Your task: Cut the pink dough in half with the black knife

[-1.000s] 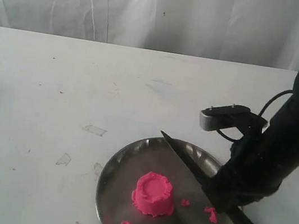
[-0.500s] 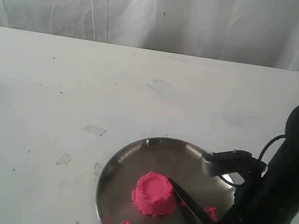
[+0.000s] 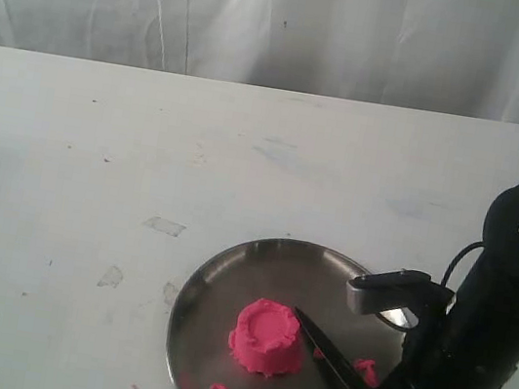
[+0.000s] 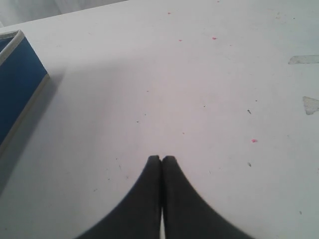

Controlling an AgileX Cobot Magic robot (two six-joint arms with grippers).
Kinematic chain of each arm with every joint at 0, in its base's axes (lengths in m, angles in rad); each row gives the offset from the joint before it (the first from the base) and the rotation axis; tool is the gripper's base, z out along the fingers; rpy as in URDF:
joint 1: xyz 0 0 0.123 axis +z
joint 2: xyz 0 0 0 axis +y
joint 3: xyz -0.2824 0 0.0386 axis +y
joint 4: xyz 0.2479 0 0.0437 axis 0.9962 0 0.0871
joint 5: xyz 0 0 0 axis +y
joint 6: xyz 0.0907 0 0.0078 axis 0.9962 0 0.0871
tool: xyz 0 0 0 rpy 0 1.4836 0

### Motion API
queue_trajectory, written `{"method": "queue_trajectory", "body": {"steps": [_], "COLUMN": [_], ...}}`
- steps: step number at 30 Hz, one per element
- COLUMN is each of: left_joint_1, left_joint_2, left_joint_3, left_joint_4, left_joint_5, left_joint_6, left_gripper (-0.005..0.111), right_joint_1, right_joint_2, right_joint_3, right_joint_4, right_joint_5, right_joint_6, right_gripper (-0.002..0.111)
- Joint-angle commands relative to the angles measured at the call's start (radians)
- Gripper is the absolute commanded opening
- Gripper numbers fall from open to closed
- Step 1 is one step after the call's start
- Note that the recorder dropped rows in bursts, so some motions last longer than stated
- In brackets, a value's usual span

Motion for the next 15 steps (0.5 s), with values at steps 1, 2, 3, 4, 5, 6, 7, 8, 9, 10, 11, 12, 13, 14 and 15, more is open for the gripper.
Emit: {"method": "queue_trajectory", "body": {"steps": [1, 2, 3, 4, 5, 6, 7, 8, 9, 10, 11, 12, 13, 14, 15], "left_joint_1": [-0.002, -0.002, -0.002, -0.002, -0.002, -0.002, -0.002, -0.002, -0.002, -0.002, -0.002, -0.002, -0.002, -0.002, -0.002], "left_joint_2": [-0.004, -0.004, -0.004, -0.004, -0.004, -0.004, -0.004, -0.004, -0.004, -0.004, -0.004, -0.004, -0.004, -0.004, -0.004], "left_joint_3": [0.003, 0.003, 0.003, 0.003, 0.003, 0.003, 0.003, 0.003, 0.003, 0.003, 0.003, 0.003, 0.003, 0.003, 0.003], "left_joint_4": [0.0, 0.0, 0.0, 0.0, 0.0, 0.0, 0.0, 0.0, 0.0, 0.0, 0.0, 0.0, 0.0, 0.0, 0.0], "left_joint_5": [0.003, 0.003, 0.003, 0.003, 0.003, 0.003, 0.003, 0.003, 0.003, 0.003, 0.003, 0.003, 0.003, 0.003, 0.003], "left_joint_6": [0.0, 0.0, 0.0, 0.0, 0.0, 0.0, 0.0, 0.0, 0.0, 0.0, 0.0, 0.0, 0.0, 0.0, 0.0], "left_gripper": [0.0, 0.0, 0.0, 0.0, 0.0, 0.0, 0.0, 0.0, 0.0, 0.0, 0.0, 0.0, 0.0, 0.0, 0.0], "right_joint_1": [0.001, 0.001, 0.001, 0.001, 0.001, 0.001, 0.001, 0.001, 0.001, 0.001, 0.001, 0.001, 0.001, 0.001, 0.001], "right_joint_2": [0.0, 0.0, 0.0, 0.0, 0.0, 0.0, 0.0, 0.0, -0.003, -0.005, -0.006, -0.011, -0.018, -0.025, -0.03], "right_joint_3": [0.003, 0.003, 0.003, 0.003, 0.003, 0.003, 0.003, 0.001, -0.007, -0.019, -0.03, -0.046, -0.062, -0.075, -0.082], "right_joint_4": [0.001, 0.001, 0.001, 0.001, 0.001, 0.001, 0.001, 0.001, 0.001, 0.001, 0.001, 0.001, 0.001, -0.001, -0.001], "right_joint_5": [-0.009, -0.012, -0.015, -0.016, -0.019, -0.024, -0.03, -0.035, -0.032, -0.026, -0.02, -0.013, -0.011, -0.011, -0.015], "right_joint_6": [0.005, 0.005, 0.005, 0.005, 0.005, 0.005, 0.005, 0.005, 0.005, 0.005, 0.005, 0.005, 0.005, 0.005, 0.005], "right_gripper": [0.029, 0.031, 0.032, 0.032, 0.032, 0.032, 0.032, 0.032, 0.032, 0.032, 0.032, 0.032, 0.031, 0.031, 0.031]}}
